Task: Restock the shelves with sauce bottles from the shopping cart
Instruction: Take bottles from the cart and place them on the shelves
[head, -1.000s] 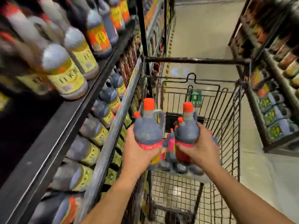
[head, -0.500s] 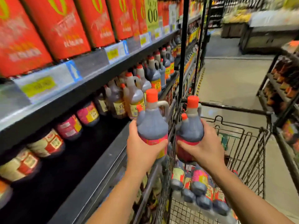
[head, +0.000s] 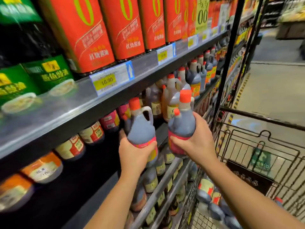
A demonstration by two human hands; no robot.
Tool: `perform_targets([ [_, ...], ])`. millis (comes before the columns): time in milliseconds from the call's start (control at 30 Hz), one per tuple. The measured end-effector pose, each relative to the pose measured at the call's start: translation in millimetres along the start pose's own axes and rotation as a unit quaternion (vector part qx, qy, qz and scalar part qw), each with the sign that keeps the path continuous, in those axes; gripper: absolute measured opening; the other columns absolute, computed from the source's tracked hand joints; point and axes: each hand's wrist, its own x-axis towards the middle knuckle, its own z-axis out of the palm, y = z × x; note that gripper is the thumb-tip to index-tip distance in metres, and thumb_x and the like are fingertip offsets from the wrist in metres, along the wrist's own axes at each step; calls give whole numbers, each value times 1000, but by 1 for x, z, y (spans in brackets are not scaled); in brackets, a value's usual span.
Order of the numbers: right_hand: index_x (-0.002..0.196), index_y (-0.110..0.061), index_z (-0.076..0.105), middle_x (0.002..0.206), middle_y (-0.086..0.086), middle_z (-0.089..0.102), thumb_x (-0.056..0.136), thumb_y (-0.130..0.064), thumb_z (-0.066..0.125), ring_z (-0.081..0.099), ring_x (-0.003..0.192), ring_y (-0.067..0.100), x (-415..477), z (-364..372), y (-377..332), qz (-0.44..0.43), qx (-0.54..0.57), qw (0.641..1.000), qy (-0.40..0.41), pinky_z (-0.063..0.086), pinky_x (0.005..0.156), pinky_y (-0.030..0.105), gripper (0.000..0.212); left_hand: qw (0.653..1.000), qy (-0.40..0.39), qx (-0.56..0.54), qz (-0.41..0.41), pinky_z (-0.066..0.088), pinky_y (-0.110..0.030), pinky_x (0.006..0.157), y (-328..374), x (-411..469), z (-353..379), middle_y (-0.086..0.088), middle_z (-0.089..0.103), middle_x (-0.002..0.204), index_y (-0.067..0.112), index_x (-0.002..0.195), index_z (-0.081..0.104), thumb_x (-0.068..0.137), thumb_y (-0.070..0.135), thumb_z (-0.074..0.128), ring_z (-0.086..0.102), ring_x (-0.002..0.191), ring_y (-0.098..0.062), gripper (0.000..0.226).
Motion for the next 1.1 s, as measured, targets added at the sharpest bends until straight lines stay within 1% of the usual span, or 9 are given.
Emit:
perform_targets([
  [100, 120, -27, 51, 110, -2, 58, 59, -53, 77, 58, 105, 20, 13, 24, -7, -23, 0, 999, -24, 53, 75, 44, 71, 998, 42, 43, -12, 50, -36, 95, -10, 10, -11, 1, 57, 134, 30, 134, 39, 57, 21, 92, 59, 116, -17, 95],
  [167, 120, -25, 51, 111, -3, 57, 59, -52, 80, 59, 104, 18, 22, 41, -9, -30, -1, 999, -39, 53, 74, 41, 72, 995, 67, 68, -20, 44, -40, 103, -17, 17, -15, -2, 51, 140, 19, 143, 36, 56, 21, 93, 53, 124, -21, 105],
  [300, 134, -19, 45, 123, 3, 53, 60, -48, 83, 53, 112, 19, 41, 74, -9, -37, 0, 997, -74, 51, 84, 40, 88, 991, 106, 70, -40, 43, -16, 88, -27, 33, -17, 12, 59, 116, 31, 124, 42, 54, 21, 93, 60, 104, -10, 87],
  [433, 133, -3, 41, 125, 12, 48, 65, -38, 83, 48, 115, 30, 56, 101, -4, -44, -23, 995, -92, 46, 86, 41, 88, 990, 93, 95, -49, 49, -39, 96, -37, 47, -19, -3, 56, 130, 30, 128, 32, 57, 25, 91, 60, 112, -24, 92],
  [533, 113, -5, 45, 108, 12, 46, 66, -42, 81, 54, 99, 38, 67, 117, -3, -37, -36, 994, -94, 48, 74, 46, 70, 985, 103, 126, -51, 41, -29, 95, -42, 59, -16, -11, 46, 141, 17, 143, 24, 59, 31, 91, 53, 123, -30, 108],
  [633, 135, -4, 38, 124, 16, 46, 68, -46, 83, 53, 111, 39, 80, 128, -1, -58, -42, 992, -100, 50, 79, 44, 90, 981, 127, 140, -42, 34, -24, 89, -44, 67, -9, -16, 41, 141, 10, 145, 22, 59, 31, 92, 49, 124, -33, 113],
  [700, 144, -2, 30, 135, 19, 42, 70, -46, 82, 50, 119, 40, 88, 135, 0, -83, -55, 990, -96, 48, 81, 44, 101, 977, 137, 158, -32, 37, -30, 93, -45, 73, -7, -19, 41, 138, 7, 143, 24, 57, 30, 93, 48, 124, -35, 113],
  [867, 147, -8, 25, 136, 15, 39, 70, -57, 77, 47, 122, 40, 105, 149, -2, -65, -113, 985, -111, 47, 85, 50, 105, 975, 126, 182, -30, 42, -37, 100, -50, 88, -5, -13, 45, 139, 11, 141, 22, 55, 38, 93, 51, 123, -32, 115],
  [1100, 146, -5, 24, 134, 17, 36, 77, -63, 67, 43, 120, 38, 119, 162, -7, -79, -205, 971, -95, 43, 90, 45, 100, 972, 140, 188, 24, 39, -31, 96, -52, 102, 0, -2, 42, 125, 7, 131, 30, 55, 29, 95, 48, 113, -19, 102],
])
